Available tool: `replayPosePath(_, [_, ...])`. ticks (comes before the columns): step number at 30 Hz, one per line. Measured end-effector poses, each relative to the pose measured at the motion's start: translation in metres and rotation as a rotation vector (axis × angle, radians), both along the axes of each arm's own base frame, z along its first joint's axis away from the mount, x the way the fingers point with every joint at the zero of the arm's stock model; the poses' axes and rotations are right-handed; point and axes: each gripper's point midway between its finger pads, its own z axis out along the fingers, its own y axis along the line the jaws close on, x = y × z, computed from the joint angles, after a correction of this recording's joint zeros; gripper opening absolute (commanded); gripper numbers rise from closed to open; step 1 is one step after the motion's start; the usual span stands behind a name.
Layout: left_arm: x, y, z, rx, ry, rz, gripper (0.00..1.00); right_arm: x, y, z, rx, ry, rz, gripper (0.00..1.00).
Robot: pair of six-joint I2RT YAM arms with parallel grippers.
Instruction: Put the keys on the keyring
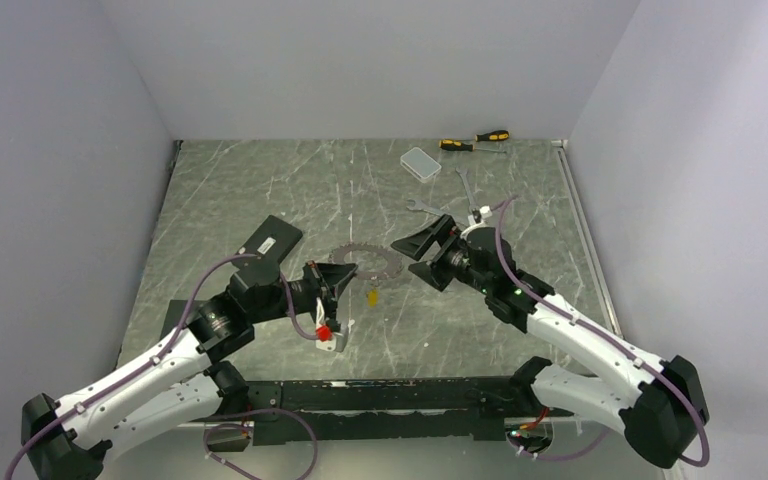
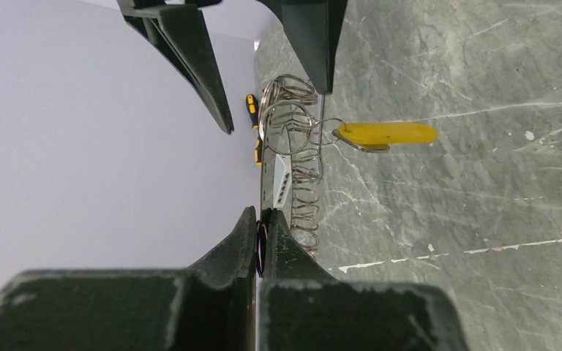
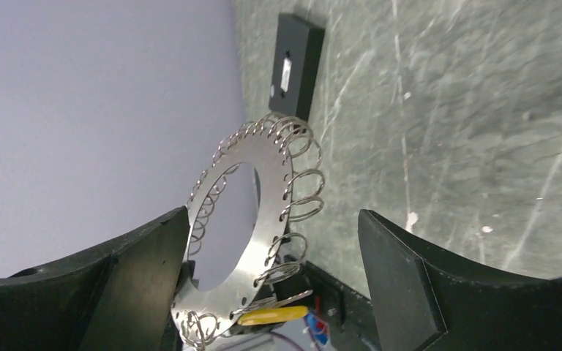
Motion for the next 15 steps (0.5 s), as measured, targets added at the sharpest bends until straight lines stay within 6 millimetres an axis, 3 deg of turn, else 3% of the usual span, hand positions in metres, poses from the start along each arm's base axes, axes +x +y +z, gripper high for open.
replayPosePath(4, [0.000, -0.001, -0.001, -0.009, -0.011, 0.001, 0.00, -0.001, 0.015, -0.001, 0.068, 0.023, 0.049, 0.71])
replayPosePath(8, [0.000, -0.001, -0.004, -0.010, -0.013, -0.002, 0.00, 0.002, 0.028, 0.001, 0.119, 0.031, 0.088, 0.47])
replayPosePath(15, [-0.002, 0.004, 0.002, -0.034, -0.036, 0.010, 0.00, 0.007, 0.031, -0.006, 0.071, 0.008, 0.111, 0.09])
